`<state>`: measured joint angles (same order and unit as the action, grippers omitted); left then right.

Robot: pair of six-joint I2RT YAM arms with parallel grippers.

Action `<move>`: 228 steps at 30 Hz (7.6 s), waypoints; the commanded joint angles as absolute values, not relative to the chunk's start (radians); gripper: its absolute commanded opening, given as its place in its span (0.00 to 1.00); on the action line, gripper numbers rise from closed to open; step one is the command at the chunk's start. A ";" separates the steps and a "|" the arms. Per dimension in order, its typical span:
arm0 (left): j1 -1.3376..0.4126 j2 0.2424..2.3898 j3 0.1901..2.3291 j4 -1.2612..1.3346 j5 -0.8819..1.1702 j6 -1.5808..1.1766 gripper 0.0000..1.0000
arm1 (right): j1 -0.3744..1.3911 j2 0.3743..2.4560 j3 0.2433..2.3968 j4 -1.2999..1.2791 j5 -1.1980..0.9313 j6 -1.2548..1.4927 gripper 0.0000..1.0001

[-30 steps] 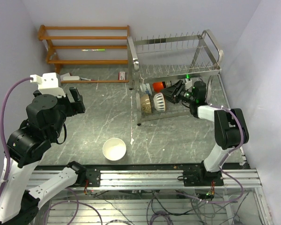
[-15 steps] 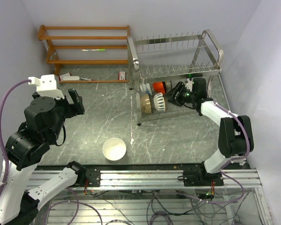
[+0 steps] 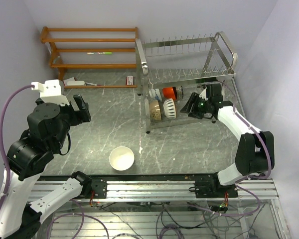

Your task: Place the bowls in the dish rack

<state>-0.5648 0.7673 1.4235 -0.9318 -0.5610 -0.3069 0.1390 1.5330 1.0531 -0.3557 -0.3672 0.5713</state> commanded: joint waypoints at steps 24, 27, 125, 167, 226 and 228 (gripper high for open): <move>-0.571 0.849 1.584 -0.898 -0.596 -0.261 0.93 | 0.994 1.326 1.097 -0.652 0.054 0.661 0.54; -0.571 0.851 1.655 -0.944 -0.633 -0.273 0.93 | 1.105 1.454 1.196 -0.582 0.015 0.575 0.55; -0.570 0.837 1.659 -0.904 -0.703 -0.252 0.93 | 0.042 1.493 0.846 0.568 -1.299 1.261 0.00; -0.571 0.861 1.641 -0.902 -0.689 -0.231 0.93 | -0.136 1.957 0.926 1.487 -1.136 1.765 0.00; -0.571 0.856 1.629 -0.924 -0.672 -0.258 0.93 | -0.155 1.823 0.995 0.353 -0.957 0.954 0.69; -0.571 0.854 1.628 -0.921 -0.666 -0.258 0.93 | -0.152 1.812 1.038 0.256 -0.927 0.892 0.73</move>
<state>-0.5648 0.8593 1.6253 -0.9264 -0.6861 -0.2588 -0.1314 1.8626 0.9699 0.5117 -1.0214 1.0855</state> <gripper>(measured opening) 0.934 0.700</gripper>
